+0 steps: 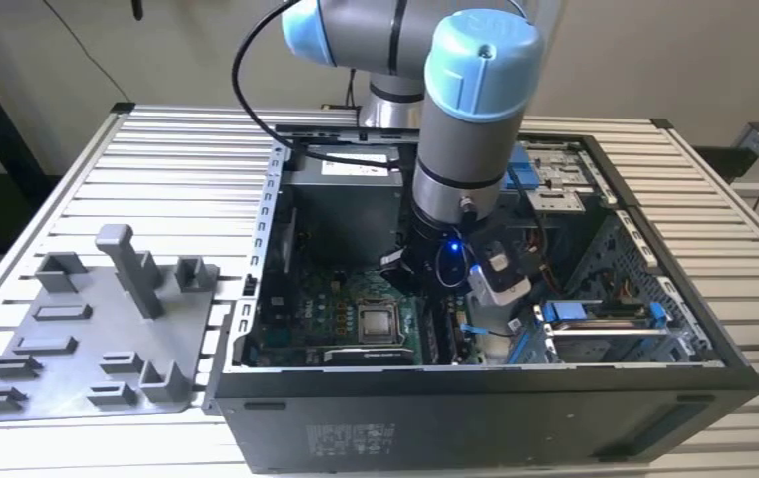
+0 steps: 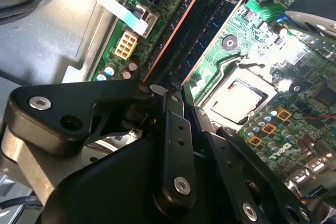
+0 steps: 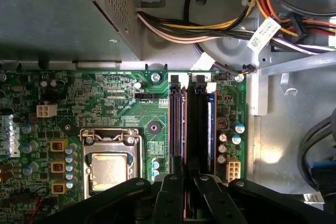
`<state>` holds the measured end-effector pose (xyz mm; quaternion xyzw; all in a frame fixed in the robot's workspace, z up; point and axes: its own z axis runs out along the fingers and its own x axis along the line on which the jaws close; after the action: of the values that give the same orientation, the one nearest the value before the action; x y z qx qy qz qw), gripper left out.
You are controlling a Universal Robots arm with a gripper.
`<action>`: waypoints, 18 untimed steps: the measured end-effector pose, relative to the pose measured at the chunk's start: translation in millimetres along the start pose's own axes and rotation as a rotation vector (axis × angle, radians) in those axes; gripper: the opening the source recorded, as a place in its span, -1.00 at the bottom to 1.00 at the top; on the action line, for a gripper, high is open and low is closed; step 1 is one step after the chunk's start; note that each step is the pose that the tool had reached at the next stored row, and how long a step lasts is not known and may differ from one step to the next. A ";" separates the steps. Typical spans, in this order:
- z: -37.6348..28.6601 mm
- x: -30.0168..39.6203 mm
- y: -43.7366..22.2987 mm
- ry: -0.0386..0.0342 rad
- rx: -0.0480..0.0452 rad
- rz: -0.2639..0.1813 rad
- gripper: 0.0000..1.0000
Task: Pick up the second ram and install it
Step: 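Insert the second ram into the second slot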
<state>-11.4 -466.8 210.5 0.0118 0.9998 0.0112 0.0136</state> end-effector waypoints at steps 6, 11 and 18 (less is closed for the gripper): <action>0.1 0.1 0.0 0.0001 0.0000 0.000 -0.69; -2.0 0.0 0.0 0.0000 0.0008 0.000 -0.44; -29.7 -0.8 0.7 0.0002 0.0011 0.001 -0.44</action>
<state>-11.4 -466.9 240.2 0.0124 0.9998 0.0106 0.0135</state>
